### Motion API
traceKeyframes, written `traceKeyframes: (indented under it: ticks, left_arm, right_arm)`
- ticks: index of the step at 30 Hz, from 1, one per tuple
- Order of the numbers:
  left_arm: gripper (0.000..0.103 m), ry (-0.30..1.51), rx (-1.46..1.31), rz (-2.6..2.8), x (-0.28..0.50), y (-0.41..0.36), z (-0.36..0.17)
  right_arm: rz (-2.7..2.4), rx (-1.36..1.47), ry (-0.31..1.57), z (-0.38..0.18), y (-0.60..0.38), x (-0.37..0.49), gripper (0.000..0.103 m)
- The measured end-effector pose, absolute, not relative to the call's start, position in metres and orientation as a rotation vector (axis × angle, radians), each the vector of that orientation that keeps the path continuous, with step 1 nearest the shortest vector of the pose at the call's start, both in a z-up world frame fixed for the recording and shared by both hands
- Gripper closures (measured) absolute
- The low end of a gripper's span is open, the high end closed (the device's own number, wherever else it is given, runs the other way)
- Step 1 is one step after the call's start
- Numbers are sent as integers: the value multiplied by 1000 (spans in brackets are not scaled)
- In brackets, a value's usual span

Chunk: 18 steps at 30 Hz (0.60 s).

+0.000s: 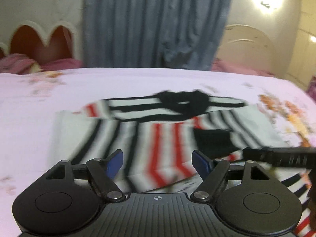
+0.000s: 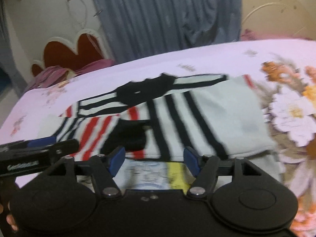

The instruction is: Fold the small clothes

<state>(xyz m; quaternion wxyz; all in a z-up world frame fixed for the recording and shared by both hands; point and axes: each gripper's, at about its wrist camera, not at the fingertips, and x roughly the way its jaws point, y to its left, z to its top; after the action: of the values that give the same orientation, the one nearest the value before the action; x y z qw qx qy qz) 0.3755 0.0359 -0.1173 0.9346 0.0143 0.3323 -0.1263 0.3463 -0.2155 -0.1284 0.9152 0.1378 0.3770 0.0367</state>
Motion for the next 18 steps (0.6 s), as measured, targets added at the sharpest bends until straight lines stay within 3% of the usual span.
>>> traceKeyframes:
  ticks: [5,7,9,11,14,18]
  left_arm:
    - [27,697,12,-100,366,89,-129]
    - [27,705,-7,-53,365,104,-134]
    - [27,710,-10,-26,364,110,-142]
    - [27,716,11,-18,362,112,-149]
    - [27,728,32,-13,360,111,-158]
    - [27,707,45,-16,365,102,-164]
  right_arm:
    - [91,337,812,-138,-208,373,38]
    - [98,358,838,-144,-205,384,45]
    - [108,368,860,-149,-200,394,63]
    - [105,352,869,-151,-193,397,65]
    - [122,348,865,-148,-188,399,91]
    - [141,262,774,-124,-179,391,95]
